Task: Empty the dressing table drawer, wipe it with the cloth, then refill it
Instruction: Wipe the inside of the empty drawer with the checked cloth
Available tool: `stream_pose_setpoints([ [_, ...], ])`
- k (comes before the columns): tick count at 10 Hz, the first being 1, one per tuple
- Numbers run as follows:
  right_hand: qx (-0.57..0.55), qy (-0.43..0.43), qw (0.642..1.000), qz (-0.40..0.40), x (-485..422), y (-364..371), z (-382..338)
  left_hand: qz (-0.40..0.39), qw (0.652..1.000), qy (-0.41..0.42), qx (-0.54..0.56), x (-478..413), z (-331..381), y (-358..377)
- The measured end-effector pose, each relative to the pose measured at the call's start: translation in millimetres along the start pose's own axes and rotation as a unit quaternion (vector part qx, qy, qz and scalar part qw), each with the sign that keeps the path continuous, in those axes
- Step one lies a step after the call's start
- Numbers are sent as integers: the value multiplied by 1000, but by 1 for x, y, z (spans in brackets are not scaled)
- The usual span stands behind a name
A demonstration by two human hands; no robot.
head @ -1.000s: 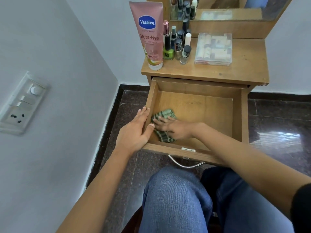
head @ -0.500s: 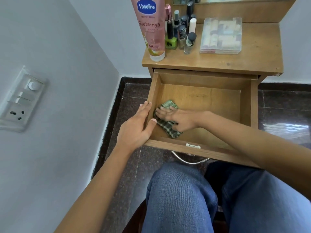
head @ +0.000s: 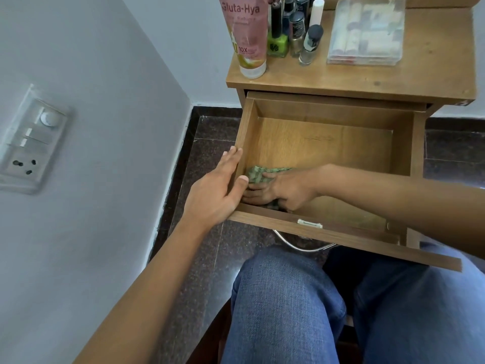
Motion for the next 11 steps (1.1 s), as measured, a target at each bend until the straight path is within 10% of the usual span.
stream_pose_setpoints([
  [4,-29,134,991,3,114,58,19,11,1000,2,-29,-1,1,3],
  [11,-16,-7,987,158,14,10,2,72,995,-39,54,0,-8,-2],
])
Point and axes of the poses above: each hand's wrist, its own x-axis away from the middle knuckle, its own y-axis out of the palm, z = x × y, the point moved 6 cm from there along -x, towards the middle knuckle, and after that the axes turned 8 degrees about -y, right-handed, at the moved point
